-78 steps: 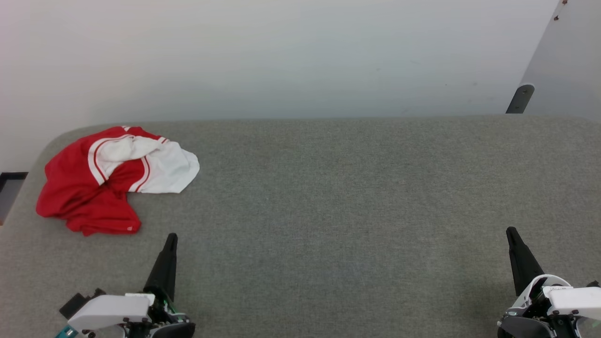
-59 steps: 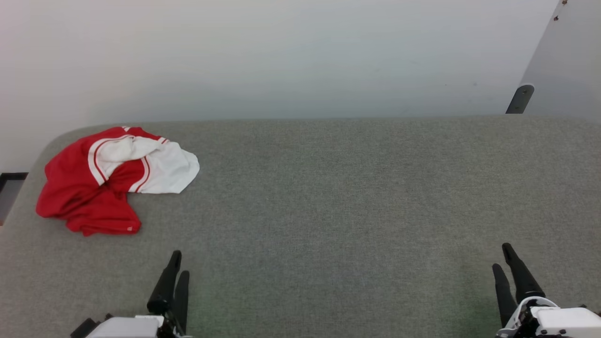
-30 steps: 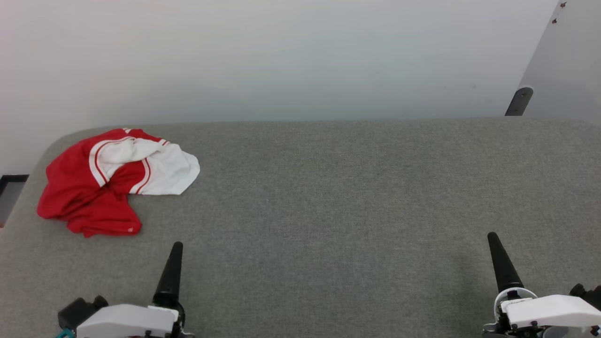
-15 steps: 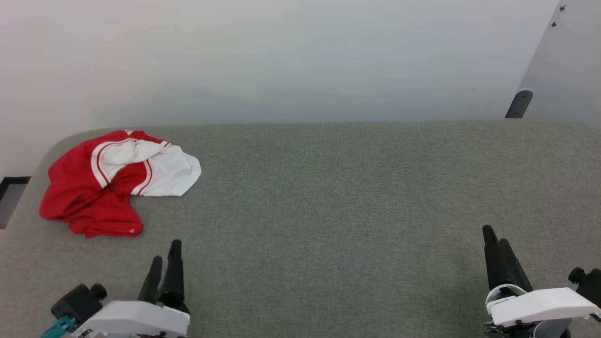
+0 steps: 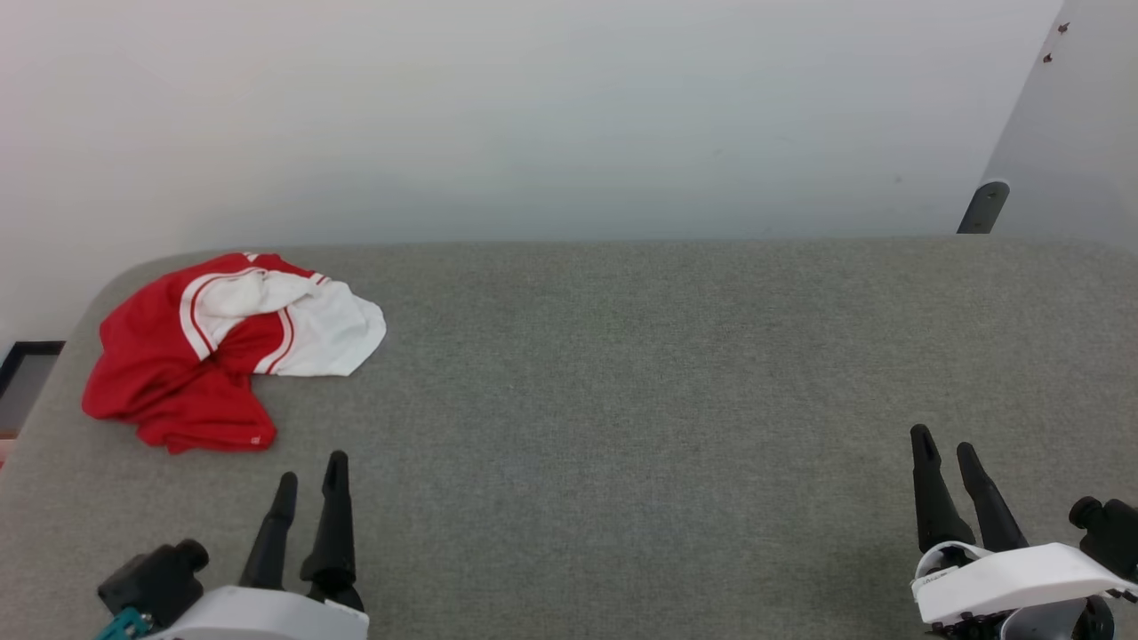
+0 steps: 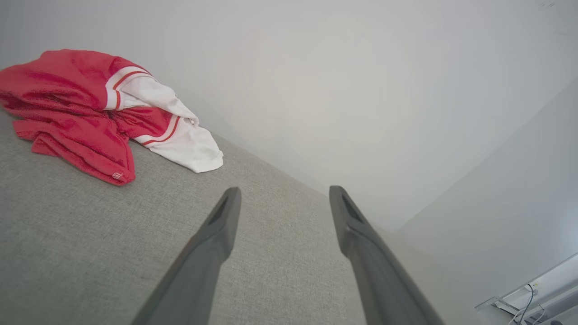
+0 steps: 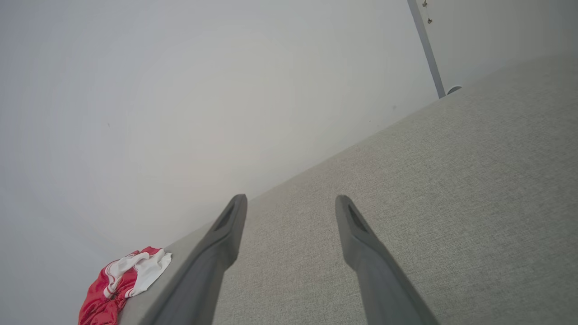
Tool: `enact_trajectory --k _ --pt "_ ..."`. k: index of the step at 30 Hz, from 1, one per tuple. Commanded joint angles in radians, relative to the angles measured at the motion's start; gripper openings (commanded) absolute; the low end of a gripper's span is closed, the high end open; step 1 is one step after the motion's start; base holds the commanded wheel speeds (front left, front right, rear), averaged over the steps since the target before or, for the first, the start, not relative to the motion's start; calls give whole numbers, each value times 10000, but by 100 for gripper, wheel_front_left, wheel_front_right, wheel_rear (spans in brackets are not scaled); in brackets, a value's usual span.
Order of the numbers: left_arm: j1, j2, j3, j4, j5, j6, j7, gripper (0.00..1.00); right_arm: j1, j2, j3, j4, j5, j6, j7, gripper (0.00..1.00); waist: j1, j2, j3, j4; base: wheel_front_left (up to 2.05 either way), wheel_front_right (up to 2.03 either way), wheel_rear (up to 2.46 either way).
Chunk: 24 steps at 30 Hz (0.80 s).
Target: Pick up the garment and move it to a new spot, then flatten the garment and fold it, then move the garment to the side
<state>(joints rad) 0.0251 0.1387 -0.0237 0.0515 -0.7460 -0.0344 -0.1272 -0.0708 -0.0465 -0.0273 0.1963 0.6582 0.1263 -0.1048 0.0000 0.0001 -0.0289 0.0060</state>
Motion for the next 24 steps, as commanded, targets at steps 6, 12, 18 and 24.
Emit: enact_trajectory --k 6,12,18,24 --pt "139 -78 191 -75 985 -273 -224 100 53 -38 -26 -189 -973 43 -187 100 0 -1 -63 18 0 0 0" --pt "235 -186 316 -108 1796 -442 -372 100 95 -41 -88 -253 -1763 46 -314 100 0 -1 -118 37 0 0 0" --pt "341 -248 445 -239 2537 -560 -523 100 125 -42 -129 -337 -2468 50 -403 100 0 -1 -166 47 0 0 0" --pt "415 -296 558 -408 3177 -679 -663 100 157 -42 -151 -447 -3145 52 -490 100 0 -1 -201 53 0 0 0"
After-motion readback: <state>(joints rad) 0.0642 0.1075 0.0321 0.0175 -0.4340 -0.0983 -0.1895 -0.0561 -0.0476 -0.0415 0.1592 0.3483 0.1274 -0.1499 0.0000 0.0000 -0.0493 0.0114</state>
